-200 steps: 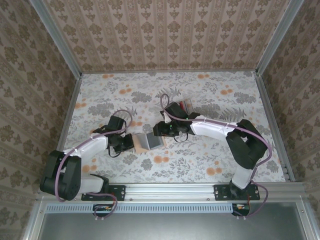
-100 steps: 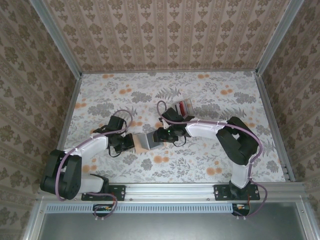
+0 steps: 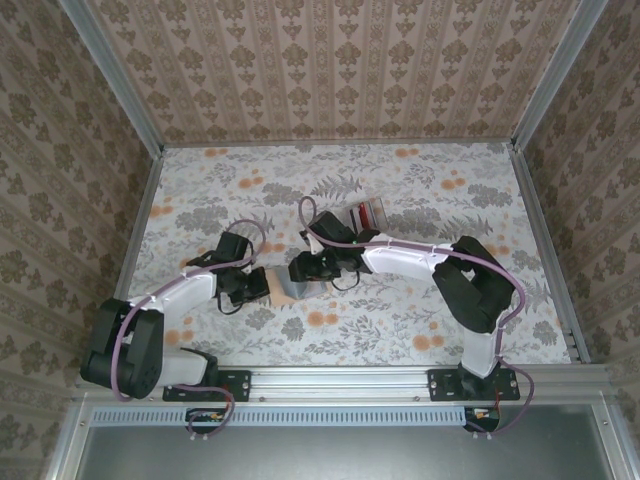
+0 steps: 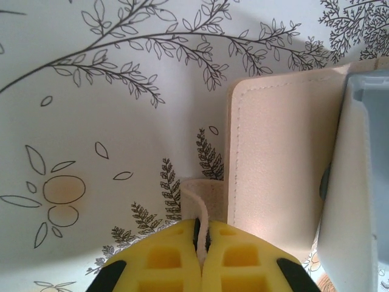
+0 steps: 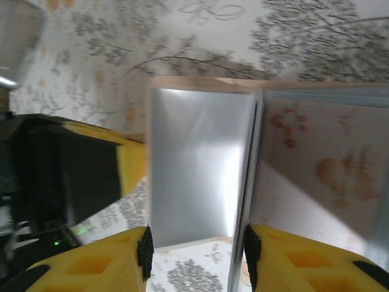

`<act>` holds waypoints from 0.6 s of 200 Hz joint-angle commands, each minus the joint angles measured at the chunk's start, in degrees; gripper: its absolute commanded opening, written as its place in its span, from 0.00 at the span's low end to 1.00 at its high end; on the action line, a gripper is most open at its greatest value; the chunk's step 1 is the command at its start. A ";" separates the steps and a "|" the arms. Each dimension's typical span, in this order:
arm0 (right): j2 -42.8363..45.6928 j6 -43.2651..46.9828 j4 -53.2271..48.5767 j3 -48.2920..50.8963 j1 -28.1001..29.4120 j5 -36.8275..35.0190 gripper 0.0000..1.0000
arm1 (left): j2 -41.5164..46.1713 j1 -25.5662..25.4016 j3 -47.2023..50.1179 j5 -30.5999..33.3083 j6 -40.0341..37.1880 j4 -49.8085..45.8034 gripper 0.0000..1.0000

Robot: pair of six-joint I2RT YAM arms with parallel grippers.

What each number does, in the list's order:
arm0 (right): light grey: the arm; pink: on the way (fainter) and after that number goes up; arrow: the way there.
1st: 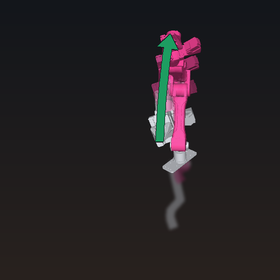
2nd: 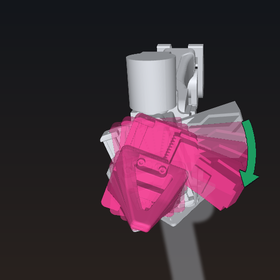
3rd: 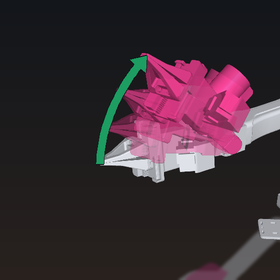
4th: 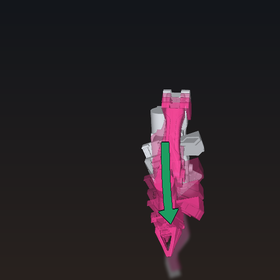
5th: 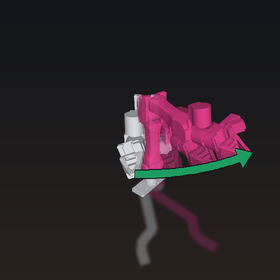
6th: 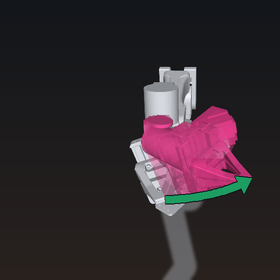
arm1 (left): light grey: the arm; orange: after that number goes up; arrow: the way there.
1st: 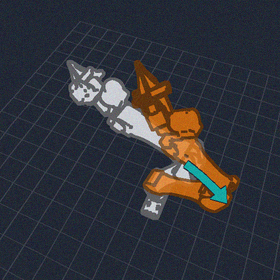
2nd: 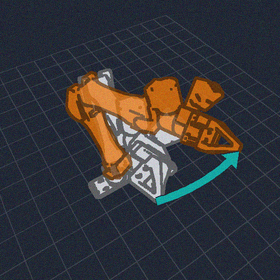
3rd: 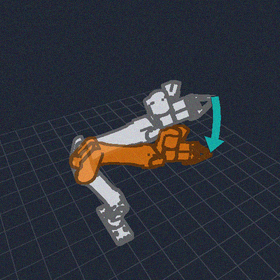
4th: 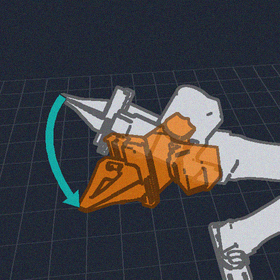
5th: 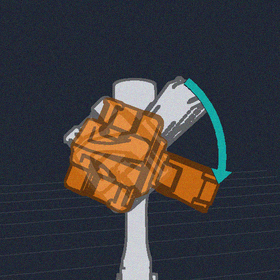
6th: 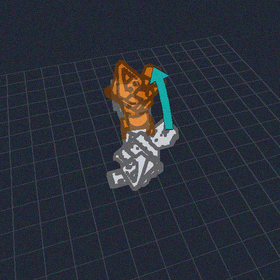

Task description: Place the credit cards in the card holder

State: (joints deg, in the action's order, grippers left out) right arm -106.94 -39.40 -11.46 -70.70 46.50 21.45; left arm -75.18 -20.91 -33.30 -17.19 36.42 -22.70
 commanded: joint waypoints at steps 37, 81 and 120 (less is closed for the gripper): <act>-4.43 -3.10 3.52 -3.19 0.92 6.26 0.46 | -1.28 0.30 1.49 -0.65 0.40 0.54 0.00; -5.51 -3.32 4.48 -3.40 1.03 8.39 0.47 | -1.38 0.26 1.75 -0.61 0.40 0.66 0.00; -2.97 -2.27 3.50 -1.34 -0.75 5.86 0.47 | -1.21 0.26 1.41 -0.39 0.09 -0.11 0.00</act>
State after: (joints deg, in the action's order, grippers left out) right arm -112.14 -41.98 -8.80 -72.44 47.00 27.73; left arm -75.81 -20.91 -32.69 -18.02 36.42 -20.97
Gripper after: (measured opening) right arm 0.470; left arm 0.049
